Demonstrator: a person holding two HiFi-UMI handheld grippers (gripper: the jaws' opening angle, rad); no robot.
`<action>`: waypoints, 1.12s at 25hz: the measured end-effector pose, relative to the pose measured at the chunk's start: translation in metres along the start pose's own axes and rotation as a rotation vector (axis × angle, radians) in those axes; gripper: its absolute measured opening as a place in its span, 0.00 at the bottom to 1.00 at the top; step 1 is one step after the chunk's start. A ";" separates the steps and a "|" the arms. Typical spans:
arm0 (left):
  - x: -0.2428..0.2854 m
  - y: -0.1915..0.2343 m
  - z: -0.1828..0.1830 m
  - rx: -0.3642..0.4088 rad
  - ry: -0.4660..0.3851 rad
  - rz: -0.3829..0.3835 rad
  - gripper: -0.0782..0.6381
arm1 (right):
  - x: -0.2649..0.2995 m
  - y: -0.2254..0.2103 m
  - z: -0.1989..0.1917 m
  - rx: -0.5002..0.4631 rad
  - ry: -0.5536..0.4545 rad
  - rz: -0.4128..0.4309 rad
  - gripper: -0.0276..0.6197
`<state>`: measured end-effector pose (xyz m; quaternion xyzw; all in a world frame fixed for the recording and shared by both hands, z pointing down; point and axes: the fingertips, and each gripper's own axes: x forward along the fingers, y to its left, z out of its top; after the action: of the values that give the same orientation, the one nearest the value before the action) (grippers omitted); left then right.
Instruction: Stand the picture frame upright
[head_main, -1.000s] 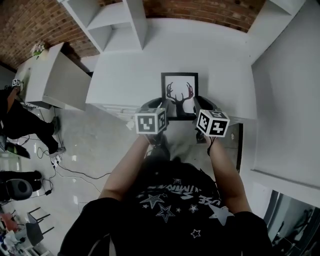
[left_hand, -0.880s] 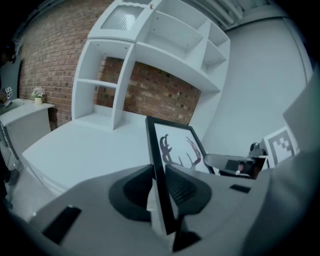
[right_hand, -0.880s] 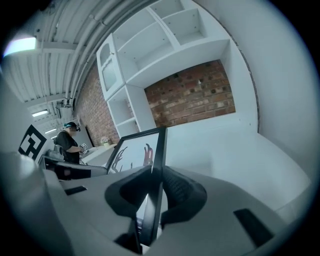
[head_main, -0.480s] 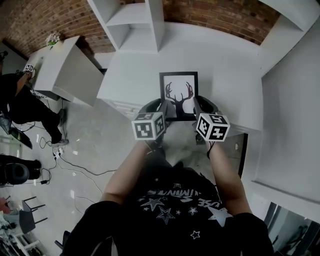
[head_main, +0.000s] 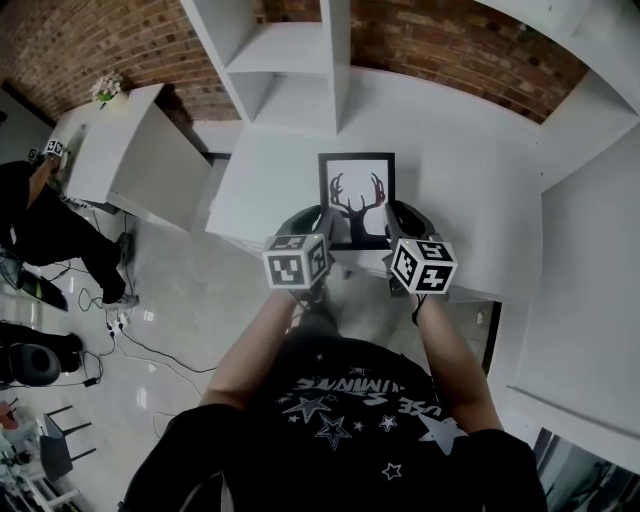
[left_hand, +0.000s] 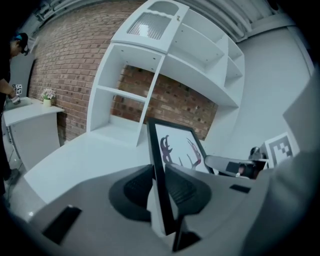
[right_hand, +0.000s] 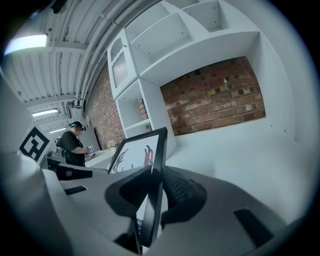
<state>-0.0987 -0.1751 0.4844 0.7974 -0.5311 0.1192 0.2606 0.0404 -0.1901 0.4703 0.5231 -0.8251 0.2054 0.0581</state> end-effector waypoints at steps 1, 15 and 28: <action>0.007 0.008 0.006 0.006 0.003 -0.002 0.23 | 0.011 0.000 0.003 0.009 -0.001 -0.003 0.17; 0.089 0.085 0.074 0.075 0.025 -0.072 0.23 | 0.125 -0.006 0.037 0.072 -0.049 -0.075 0.17; 0.129 0.122 0.092 0.114 -0.028 -0.126 0.23 | 0.175 -0.010 0.044 0.075 -0.109 -0.106 0.17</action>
<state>-0.1650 -0.3628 0.5025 0.8444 -0.4757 0.1216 0.2144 -0.0233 -0.3581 0.4876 0.5783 -0.7900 0.2038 0.0041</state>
